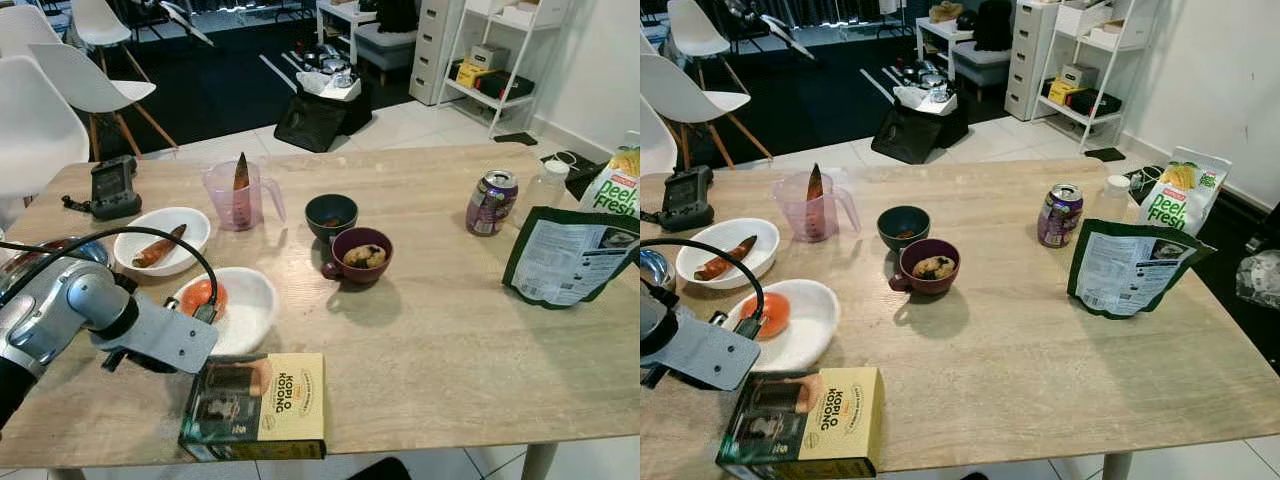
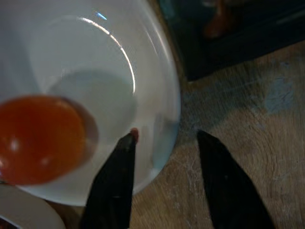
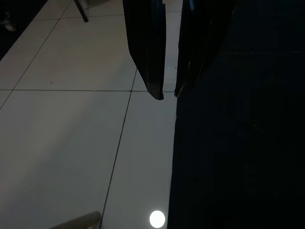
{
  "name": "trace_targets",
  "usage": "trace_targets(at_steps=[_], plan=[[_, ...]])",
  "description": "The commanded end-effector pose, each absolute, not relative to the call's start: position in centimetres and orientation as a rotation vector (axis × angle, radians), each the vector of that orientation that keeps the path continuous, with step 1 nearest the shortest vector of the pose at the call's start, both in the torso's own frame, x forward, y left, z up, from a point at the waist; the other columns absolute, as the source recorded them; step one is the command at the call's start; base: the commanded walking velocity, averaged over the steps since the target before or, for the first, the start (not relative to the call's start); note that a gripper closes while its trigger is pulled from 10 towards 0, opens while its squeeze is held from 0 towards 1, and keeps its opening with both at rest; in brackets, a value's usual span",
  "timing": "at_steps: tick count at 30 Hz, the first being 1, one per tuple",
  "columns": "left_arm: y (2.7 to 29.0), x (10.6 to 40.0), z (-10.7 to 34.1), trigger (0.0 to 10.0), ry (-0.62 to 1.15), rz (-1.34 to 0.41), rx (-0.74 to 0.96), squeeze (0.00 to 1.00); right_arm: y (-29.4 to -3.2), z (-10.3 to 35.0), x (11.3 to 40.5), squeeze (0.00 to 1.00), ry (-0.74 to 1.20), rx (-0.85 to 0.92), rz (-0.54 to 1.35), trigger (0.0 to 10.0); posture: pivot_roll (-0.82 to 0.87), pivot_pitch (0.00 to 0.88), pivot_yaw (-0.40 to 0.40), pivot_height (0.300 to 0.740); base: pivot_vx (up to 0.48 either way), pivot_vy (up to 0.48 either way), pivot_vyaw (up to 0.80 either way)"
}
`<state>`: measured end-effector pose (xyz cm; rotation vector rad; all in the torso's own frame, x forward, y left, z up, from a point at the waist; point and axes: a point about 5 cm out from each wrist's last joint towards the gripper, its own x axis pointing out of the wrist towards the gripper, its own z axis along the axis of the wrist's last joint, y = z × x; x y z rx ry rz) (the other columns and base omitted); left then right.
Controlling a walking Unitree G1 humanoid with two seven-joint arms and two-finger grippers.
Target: Restocking fridge
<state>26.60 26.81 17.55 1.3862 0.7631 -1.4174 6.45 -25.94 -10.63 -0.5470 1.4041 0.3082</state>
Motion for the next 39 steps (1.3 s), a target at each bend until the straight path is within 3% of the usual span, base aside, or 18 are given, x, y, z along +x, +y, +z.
trace_targets(at_steps=[1,2,5,6,7,13,22,31,39], plan=[[27.5,26.7,18.9,10.0,0.772,-1.376,1.415,1.0,-25.6,-10.7,6.4,0.0,1.409,-0.545,0.322,10.0,0.03,0.01,0.014,0.74,0.0,0.0,0.0],[27.5,26.9,19.3,10.0,0.757,-1.363,1.407,0.89,-25.6,-10.7,6.4,0.0,1.41,-0.544,0.322,10.0,0.03,0.011,0.016,0.74,0.0,0.0,0.0],[27.4,27.0,19.6,10.0,0.748,-1.353,1.401,0.89,-25.6,-10.7,6.4,0.0,1.41,-0.544,0.321,10.0,0.03,0.011,0.017,0.74,0.0,0.0,0.0],[27.4,27.1,19.8,10.0,0.739,-1.345,1.395,0.59,-25.7,-10.7,6.4,0.0,1.41,-0.543,0.32,10.0,0.02,0.011,0.019,0.74,0.0,0.0,0.0],[27.4,27.2,20.2,10.0,0.727,-1.335,1.381,0.0,-25.7,-10.7,6.4,0.0,1.411,-0.543,0.319,10.0,0.03,0.013,0.021,0.74,0.0,0.0,0.0],[27.1,27.1,20.8,10.0,0.655,-1.363,1.303,0.0,-25.7,-10.7,6.2,0.0,1.412,-0.542,0.319,10.0,0.03,0.019,0.028,0.74,0.0,0.0,0.0],[27.4,26.1,19.9,10.0,0.691,-1.45,1.231,0.0,-25.6,-10.8,5.8,0.0,1.422,-0.54,0.326,10.0,0.04,0.034,0.038,0.74,0.0,0.0,0.0],[26.9,26.4,19.3,10.0,0.669,-1.475,1.243,0.0,-25.5,-10.9,5.4,0.0,1.429,-0.536,0.326,10.0,0.03,0.041,0.046,0.74,0.0,0.0,0.0],[25.5,27.9,18.4,10.0,0.507,-1.44,1.31,0.0,-25.4,-11.0,5.2,0.0,1.433,-0.53,0.324,10.0,0.03,0.053,0.055,0.74,0.0,0.0,0.0]])
